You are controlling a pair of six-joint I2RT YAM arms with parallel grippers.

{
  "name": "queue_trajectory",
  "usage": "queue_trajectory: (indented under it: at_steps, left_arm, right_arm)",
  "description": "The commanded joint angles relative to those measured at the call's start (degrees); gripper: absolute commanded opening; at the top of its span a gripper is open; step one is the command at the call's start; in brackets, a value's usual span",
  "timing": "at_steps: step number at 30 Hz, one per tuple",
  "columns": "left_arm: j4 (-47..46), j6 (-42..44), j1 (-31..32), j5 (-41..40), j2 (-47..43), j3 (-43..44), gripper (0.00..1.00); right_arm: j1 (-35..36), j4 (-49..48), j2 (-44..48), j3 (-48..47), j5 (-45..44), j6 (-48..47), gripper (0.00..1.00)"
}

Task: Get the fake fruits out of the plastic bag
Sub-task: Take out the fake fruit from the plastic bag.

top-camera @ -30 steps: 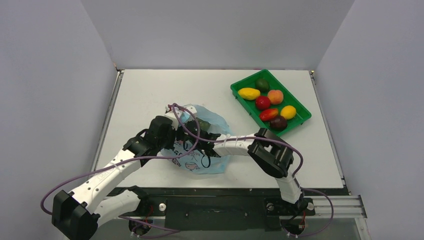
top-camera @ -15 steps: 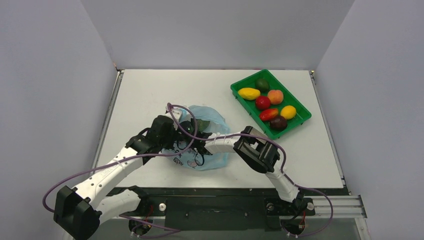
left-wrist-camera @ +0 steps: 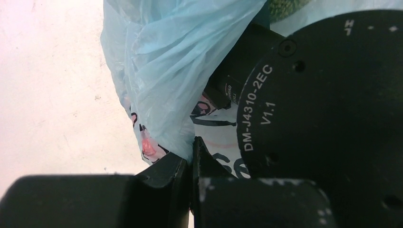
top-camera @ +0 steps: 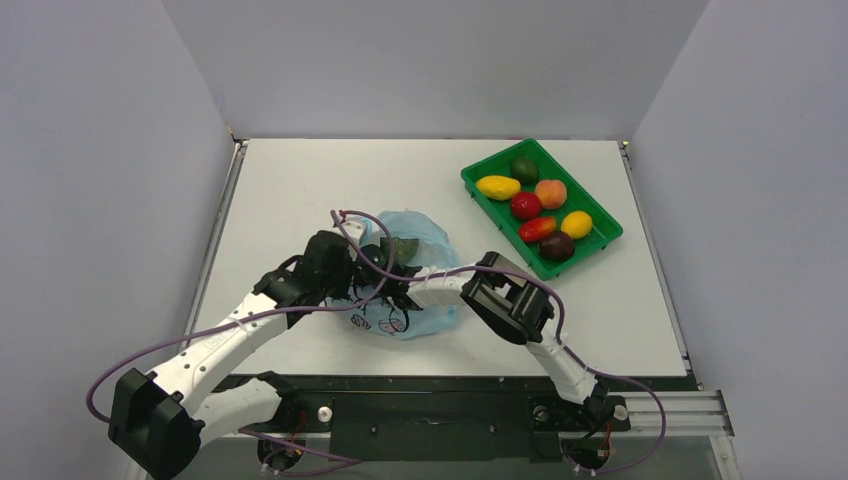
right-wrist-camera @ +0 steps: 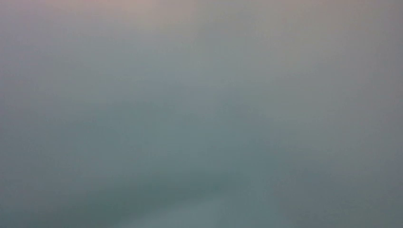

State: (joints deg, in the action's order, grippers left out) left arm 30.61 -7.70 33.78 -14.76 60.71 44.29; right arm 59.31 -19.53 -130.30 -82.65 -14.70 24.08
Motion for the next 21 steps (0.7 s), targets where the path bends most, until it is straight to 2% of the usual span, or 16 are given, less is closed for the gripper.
queue_trajectory:
  at_steps: [1,11,21]
  left_arm:
    - [-3.7,0.7,0.7,1.1,-0.4,1.7,0.00]
    - [-3.7,0.7,0.7,0.9,-0.1,1.8,0.00]
    - [-3.1,-1.2,-1.2,0.9,-1.3,3.0,0.00]
  right_arm:
    - [-0.1,2.3,3.5,0.6,2.1,-2.6,0.12]
    - [-1.1,0.9,17.5,10.7,1.3,-6.4,0.01]
    - [-2.5,0.5,27.4,16.2,11.7,-2.7,0.00]
